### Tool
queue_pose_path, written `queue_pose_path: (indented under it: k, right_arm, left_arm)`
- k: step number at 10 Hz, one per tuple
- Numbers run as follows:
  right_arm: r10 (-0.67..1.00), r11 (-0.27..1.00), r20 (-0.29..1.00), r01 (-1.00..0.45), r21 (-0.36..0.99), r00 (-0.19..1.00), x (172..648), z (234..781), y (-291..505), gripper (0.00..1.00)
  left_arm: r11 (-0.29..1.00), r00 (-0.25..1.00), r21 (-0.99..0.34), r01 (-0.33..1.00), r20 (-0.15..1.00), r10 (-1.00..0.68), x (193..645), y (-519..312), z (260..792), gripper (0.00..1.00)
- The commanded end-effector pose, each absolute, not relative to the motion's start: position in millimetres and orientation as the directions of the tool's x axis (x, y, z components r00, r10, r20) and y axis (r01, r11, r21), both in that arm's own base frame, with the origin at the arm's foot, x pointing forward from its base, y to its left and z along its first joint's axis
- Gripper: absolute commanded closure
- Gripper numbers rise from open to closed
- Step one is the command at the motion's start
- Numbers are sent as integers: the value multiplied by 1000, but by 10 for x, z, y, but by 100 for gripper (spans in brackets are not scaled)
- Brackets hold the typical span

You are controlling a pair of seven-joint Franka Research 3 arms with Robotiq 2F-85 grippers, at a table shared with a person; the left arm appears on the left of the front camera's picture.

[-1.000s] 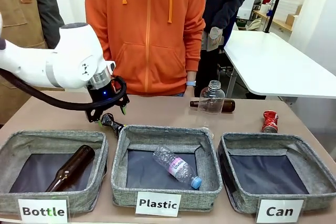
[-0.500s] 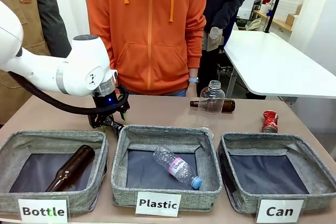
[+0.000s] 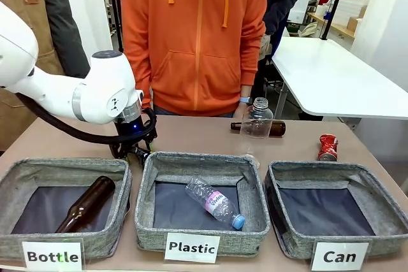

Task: Sort the can waste into the basket.
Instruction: Pick up the can waste from the table and place it in the right Fabric basket.

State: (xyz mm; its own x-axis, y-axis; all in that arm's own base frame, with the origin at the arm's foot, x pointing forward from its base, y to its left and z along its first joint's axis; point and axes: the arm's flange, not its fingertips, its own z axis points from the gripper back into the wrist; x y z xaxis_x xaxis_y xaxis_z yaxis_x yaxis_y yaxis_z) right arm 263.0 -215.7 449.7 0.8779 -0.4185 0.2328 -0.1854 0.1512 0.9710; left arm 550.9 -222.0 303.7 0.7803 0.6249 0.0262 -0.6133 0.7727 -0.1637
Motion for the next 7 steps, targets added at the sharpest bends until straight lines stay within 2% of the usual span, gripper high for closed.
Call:
queue_pose_path:
  k: [1,3,4,6,7]
  right_arm:
    - [-415,154,260,-214,965,872,2641,4509,-2174,0]
    - [-415,154,260,-214,965,872,2641,4509,-2174,0]
    - [-415,154,260,-214,965,872,2641,4509,-2174,0]
    - [-415,154,260,-214,965,872,2641,4509,-2174,0]
    - [-415,154,260,-214,965,872,2641,4509,-2174,0]
  left_arm:
    - [759,759,-145,-634,66,647,5527,-2269,3032,100]
    - [761,760,-132,-635,72,646,5536,-2271,3027,100]
    - [758,758,-135,-638,65,650,5542,-2267,3040,84]
    - [750,750,-145,-646,62,658,5554,-2242,3086,100]
    - [765,772,-160,-624,28,635,5551,-2226,3142,100]
